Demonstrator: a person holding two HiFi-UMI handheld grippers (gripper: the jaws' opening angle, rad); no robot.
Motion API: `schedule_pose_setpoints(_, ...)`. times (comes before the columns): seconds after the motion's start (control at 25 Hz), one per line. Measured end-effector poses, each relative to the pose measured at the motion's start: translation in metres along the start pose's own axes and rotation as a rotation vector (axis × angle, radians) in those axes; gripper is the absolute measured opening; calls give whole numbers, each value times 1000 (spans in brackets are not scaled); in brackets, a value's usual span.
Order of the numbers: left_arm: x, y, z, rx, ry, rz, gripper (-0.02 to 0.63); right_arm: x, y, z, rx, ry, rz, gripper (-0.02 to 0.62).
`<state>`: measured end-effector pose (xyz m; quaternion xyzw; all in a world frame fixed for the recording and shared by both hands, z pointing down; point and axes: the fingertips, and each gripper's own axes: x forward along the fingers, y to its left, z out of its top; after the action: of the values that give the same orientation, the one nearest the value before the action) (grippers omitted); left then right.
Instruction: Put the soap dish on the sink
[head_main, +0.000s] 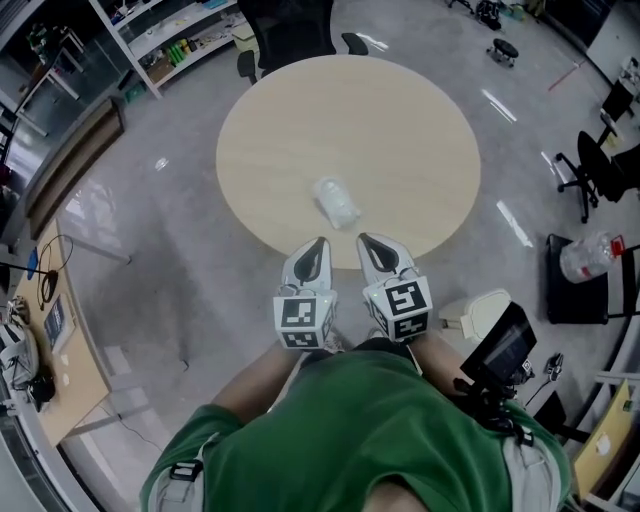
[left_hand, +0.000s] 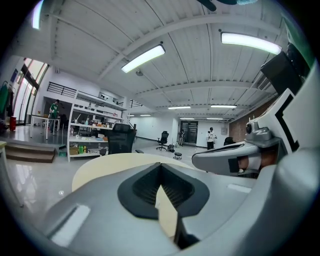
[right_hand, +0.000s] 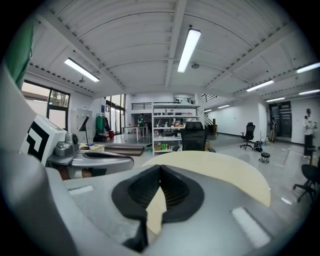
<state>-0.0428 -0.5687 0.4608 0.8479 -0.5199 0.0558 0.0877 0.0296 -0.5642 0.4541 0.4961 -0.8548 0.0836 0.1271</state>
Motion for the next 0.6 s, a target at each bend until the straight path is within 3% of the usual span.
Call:
schedule_pose_setpoints(0.32, -29, -30, 10, -8, -42, 53, 6, -45, 7, 9, -49, -52, 43, 2)
schedule_pose_setpoints(0.6, -60, -80, 3, -11, -49, 115, 6, -103, -5, -4, -38, -70, 77, 2)
